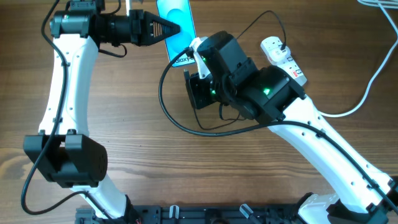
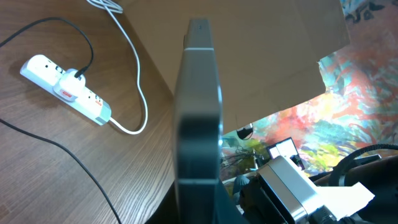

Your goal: Plug charger to phone and switch on socket

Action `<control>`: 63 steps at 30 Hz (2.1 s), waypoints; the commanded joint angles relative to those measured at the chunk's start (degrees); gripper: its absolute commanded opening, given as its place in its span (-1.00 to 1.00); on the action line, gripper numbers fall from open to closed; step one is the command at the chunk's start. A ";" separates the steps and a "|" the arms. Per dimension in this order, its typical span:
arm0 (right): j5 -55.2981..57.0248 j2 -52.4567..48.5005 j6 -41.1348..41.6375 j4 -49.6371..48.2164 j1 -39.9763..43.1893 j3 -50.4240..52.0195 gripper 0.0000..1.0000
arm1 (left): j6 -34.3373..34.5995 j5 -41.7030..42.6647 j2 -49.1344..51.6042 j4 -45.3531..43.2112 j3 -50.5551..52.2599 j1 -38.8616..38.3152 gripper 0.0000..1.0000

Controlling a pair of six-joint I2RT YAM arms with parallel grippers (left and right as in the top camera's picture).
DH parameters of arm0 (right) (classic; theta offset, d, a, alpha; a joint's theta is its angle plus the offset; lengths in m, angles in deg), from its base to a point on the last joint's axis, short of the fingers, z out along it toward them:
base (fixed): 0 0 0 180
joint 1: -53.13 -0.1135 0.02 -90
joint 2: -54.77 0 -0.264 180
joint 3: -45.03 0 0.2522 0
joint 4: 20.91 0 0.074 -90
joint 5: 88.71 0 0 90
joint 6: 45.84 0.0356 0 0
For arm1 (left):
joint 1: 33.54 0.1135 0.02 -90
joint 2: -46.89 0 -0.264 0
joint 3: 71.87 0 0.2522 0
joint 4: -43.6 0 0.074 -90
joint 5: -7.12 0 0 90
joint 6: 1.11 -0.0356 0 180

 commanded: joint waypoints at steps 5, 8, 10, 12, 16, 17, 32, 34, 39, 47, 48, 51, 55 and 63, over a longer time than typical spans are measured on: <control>2.23 0.74 -1.16 -1.11 0.15 -1.33 -0.92 | -1.36 2.03 -0.20 -0.39 -0.04 0.04 -0.92; 2.29 0.74 -1.18 -1.38 0.15 -1.33 -0.92 | -1.36 2.01 -0.20 -0.42 -0.04 0.04 -0.92; 2.67 0.74 -1.25 -1.38 0.15 -1.33 -0.91 | -1.38 2.01 -0.20 -0.42 -0.04 0.04 -0.92; 3.10 0.74 -1.42 -1.46 0.15 -1.33 -0.91 | -1.36 2.01 -0.20 -0.39 -0.04 0.04 -0.92; 3.13 0.74 -1.60 -1.49 0.15 -1.33 -0.92 | -1.36 2.03 -0.20 -0.39 -0.04 0.04 -0.92; 3.13 0.74 -1.57 -1.51 0.15 -1.33 -0.91 | -1.36 2.03 -0.20 -0.39 -0.04 0.04 -0.92; 3.10 0.74 -1.49 -1.62 0.15 -1.33 -0.91 | -1.38 3.10 -0.20 -0.42 -0.04 0.04 -0.92; 3.13 0.74 -1.53 -1.90 0.15 -1.33 -0.91 | -1.38 3.13 -0.20 -0.42 -0.04 0.04 -0.92; 3.10 0.74 -1.51 -2.40 0.15 -1.33 -0.92 | -2.89 3.13 -0.20 -0.02 -0.04 0.02 -0.92; 3.10 0.74 -1.55 -3.26 0.24 -1.33 -0.91 | -5.77 3.08 -0.20 1.27 -0.02 0.00 -0.92; 3.10 0.74 -1.57 -3.26 0.24 -1.36 -0.91 | -5.88 3.10 -0.20 1.36 -0.02 0.00 -0.92; 3.10 0.74 -2.25 -3.26 0.26 -1.46 -0.91 | -5.86 3.08 -0.20 1.38 -0.02 0.00 -0.92; 4.22 0.74 -2.64 -3.21 0.24 -1.73 -0.92 | -5.86 3.08 -0.20 1.70 -0.02 0.00 -0.92; 4.39 0.74 -2.62 -4.39 0.24 -1.77 -0.92 | -5.84 2.40 -0.20 3.65 -0.02 0.00 -0.92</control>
